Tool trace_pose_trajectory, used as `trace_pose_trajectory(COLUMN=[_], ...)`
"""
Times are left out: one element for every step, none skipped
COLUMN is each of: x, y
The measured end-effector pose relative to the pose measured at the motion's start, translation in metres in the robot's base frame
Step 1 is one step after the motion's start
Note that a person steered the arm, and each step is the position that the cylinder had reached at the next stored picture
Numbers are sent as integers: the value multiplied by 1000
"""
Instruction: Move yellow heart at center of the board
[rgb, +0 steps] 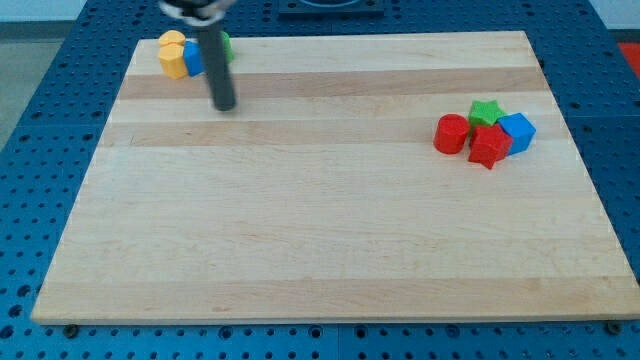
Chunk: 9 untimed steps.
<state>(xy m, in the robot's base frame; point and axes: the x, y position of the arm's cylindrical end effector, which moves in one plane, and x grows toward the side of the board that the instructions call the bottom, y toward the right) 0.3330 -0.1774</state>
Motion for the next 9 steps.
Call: trace_pose_trajectory(x=[-10, -36, -39, -94, -142, -142, -142, -142, -141], y=[-86, -127, -128, -127, -127, -124, -104, -70, -49])
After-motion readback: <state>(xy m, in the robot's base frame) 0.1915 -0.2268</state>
